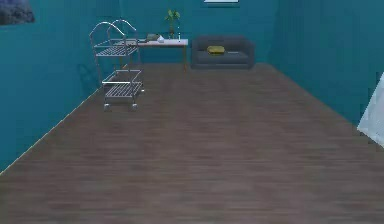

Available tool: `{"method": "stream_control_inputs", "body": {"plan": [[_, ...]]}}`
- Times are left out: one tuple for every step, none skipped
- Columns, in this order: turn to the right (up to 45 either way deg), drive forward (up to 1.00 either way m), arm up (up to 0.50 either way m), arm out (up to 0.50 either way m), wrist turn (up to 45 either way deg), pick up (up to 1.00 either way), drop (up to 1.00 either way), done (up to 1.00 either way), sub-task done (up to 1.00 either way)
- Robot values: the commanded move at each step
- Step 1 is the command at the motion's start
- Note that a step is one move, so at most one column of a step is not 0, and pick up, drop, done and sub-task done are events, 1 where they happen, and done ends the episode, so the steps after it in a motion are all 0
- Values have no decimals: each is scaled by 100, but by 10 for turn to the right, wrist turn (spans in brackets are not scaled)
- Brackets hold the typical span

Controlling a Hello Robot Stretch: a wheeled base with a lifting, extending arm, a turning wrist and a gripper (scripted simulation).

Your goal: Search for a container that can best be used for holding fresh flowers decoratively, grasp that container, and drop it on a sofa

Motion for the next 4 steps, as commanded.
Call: {"method": "stream_control_inputs", "body": {"plan": [[0,100,0,0,0,0,0,0,0],[0,100,0,0,0,0,0,0,0],[0,100,0,0,0,0,0,0,0],[0,100,0,0,0,0,0,0,0]]}}
